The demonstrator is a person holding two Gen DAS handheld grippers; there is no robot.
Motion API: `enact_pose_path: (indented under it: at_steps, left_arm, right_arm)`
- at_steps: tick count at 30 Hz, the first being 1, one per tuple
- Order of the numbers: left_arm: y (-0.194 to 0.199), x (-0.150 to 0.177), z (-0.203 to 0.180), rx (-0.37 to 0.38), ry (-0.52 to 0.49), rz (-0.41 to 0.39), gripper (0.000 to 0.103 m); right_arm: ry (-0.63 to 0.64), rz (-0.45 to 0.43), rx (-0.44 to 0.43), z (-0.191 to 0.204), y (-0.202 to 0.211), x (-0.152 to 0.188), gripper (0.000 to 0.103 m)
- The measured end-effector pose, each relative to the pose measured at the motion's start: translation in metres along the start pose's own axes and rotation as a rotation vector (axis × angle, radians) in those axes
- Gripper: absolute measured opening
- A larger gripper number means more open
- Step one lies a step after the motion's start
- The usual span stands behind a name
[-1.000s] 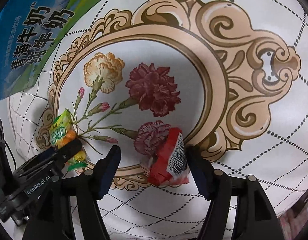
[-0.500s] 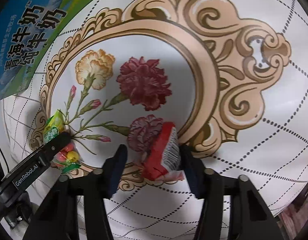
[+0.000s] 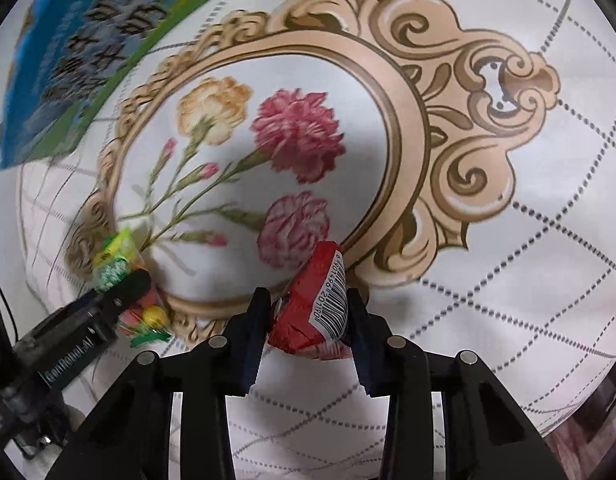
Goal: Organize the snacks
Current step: 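Lift both held packs and carry them over the box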
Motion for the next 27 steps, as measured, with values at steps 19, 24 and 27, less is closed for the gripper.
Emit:
enact_pose_path:
  at_steps: [19, 24, 27]
  left_arm:
    - [0.206, -0.078, 0.006, 0.023, -0.041, -0.376, 0.049]
    - [0.211, -0.135, 0.033, -0.009, -0.045, -0.376, 0.049]
    - [0.198, -0.16, 0.048, -0.025, -0.049, -0.347, 0.049]
  right_arm:
    - [0.246, -0.254, -0.239, 0.105, 0.212, -0.032, 0.04]
    - [0.25, -0.296, -0.21, 0.137, 0.223, -0.079, 0.04]
    - [0.239, -0.288, -0.164, 0.149, 0.213, -0.108, 0.04]
Point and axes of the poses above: each gripper's, at about its wrist camera, not at the fingertips, and y roughly against the way its jaws point, z to its left, x to its underside, the point moved 1 cm from there along -y, roughly the way its jaws point, and after that the axes turned 15 degrees about -y, right-handed, at the moved point
